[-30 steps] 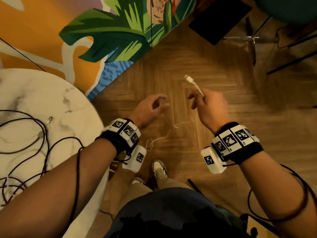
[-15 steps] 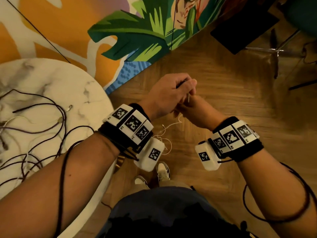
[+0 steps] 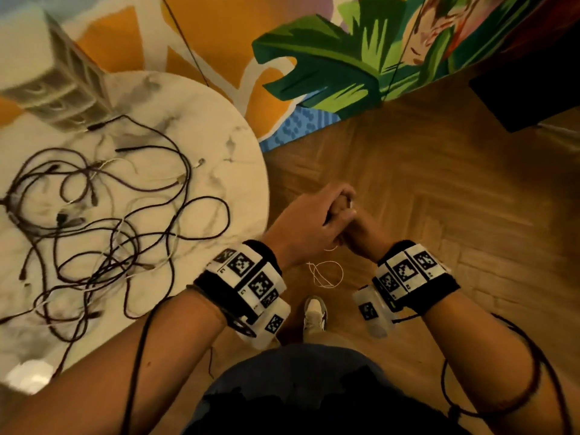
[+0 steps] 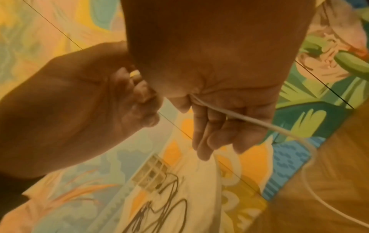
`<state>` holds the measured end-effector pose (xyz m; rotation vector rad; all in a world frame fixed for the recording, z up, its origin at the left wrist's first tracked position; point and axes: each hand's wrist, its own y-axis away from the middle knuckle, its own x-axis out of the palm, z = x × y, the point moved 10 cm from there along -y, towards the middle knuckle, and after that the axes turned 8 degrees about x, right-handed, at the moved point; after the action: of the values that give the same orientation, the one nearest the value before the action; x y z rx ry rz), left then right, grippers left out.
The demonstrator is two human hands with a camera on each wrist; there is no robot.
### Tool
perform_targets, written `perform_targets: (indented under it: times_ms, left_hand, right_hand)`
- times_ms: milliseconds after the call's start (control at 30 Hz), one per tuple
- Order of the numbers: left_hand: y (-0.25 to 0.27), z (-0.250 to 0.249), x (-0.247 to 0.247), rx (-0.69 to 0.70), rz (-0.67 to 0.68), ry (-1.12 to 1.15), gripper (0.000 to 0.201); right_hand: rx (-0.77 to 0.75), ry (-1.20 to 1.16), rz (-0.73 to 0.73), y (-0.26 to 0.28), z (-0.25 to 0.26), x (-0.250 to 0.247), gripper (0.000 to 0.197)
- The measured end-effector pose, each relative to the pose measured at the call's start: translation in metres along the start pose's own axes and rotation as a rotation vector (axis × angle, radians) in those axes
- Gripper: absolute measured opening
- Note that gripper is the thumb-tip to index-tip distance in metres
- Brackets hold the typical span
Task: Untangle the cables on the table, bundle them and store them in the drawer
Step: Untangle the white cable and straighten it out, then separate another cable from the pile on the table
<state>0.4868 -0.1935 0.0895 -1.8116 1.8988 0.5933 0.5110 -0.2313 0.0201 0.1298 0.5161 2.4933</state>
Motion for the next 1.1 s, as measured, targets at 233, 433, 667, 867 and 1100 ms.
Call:
perform_targets:
  times_ms: [233, 433, 667, 867, 1100]
  left_hand:
    - [0.152, 0.181, -0.032, -0.527, 0.230, -0.373, 0.017]
    - [0.291, 0.246, -0.071, -0.846, 0.100, -0.544, 0.053]
    - [0.291, 0.238, -0.056, -0.701, 0.005, -0.411, 0.036]
    - [0.252, 0.191, -0.051, -0.496, -0.076, -0.297, 0.038]
    - [0.408, 0.242, -0.137, -0.843, -0.500, -0.458, 0.030]
  right_hand:
    - [0.321, 0.175, -0.071, -0.036, -0.066, 0.048, 0.040]
    - [0.362, 0.162, 0.003, -0.042, -0.078, 0.101, 0.038]
    - [0.391, 0.251, 0.164, -0.045, -0.085, 0.188, 0.043]
    - [0.401, 0.320, 0.244, -0.056, -0.083, 0.260, 0.044]
    - [0.524, 0.074, -0.015, -0.070, -0.086, 0.253, 0.034]
